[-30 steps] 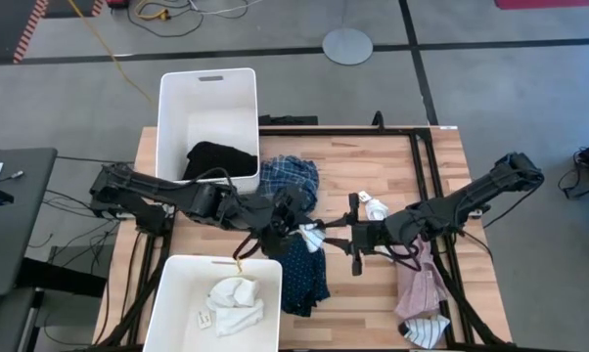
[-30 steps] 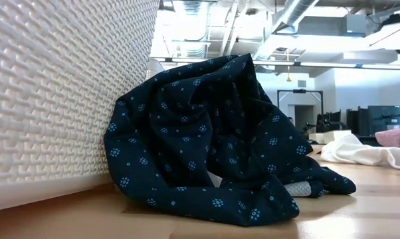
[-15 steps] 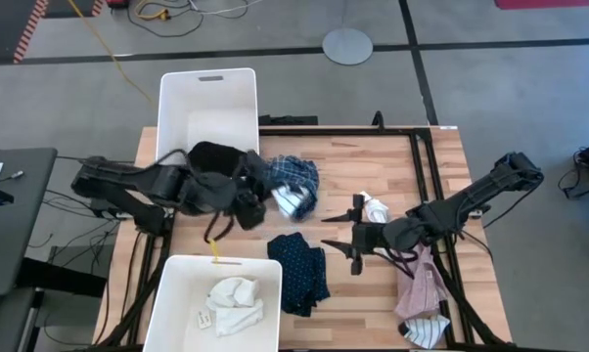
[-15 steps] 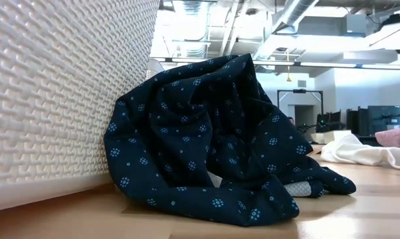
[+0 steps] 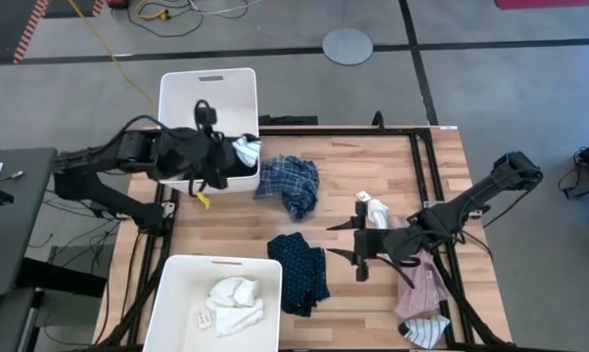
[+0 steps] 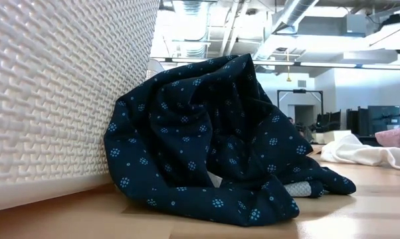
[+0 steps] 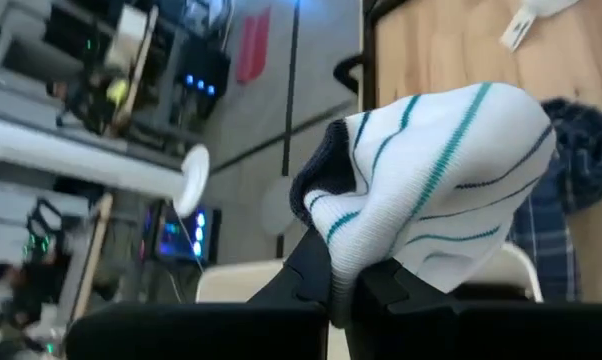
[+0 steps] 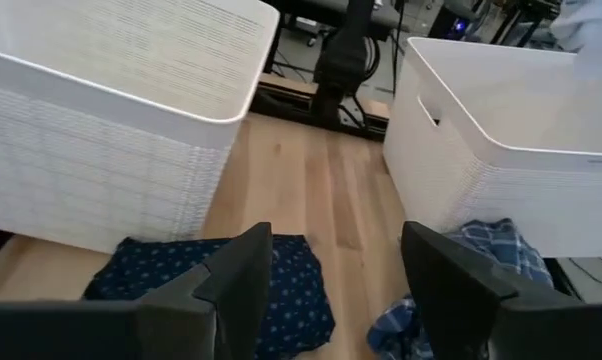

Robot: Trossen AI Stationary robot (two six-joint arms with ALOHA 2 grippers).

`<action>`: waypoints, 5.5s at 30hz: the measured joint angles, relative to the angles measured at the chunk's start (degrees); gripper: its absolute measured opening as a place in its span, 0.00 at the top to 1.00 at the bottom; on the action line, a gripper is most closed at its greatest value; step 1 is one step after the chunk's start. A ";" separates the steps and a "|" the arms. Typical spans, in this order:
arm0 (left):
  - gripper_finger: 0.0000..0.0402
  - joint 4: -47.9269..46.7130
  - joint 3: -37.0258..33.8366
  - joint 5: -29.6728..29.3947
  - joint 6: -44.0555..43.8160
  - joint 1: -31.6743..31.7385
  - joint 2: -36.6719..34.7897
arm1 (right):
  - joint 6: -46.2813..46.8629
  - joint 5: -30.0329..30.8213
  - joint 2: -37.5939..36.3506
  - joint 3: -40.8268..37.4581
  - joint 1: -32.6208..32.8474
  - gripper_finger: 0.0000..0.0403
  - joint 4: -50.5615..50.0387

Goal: Sort clothes
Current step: Put the left white striped sock into the bottom white bin, then put the blue shirt into the top white bin

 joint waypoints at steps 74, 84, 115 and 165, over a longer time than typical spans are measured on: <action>0.99 -6.70 -13.23 36.47 -42.33 -40.50 7.94 | 23.88 -0.39 0.13 -5.05 9.50 0.41 -8.47; 0.83 -4.51 -19.62 36.59 -45.30 -40.48 7.94 | 23.71 -0.35 0.32 -5.05 8.89 0.41 -6.64; 0.41 -2.14 -19.63 31.92 -46.94 -39.84 7.92 | 15.64 -0.65 27.21 -4.94 6.56 0.21 27.17; 0.41 -2.17 -18.72 26.65 -45.13 -39.87 7.94 | 27.35 -0.57 46.08 0.88 -1.72 0.96 18.85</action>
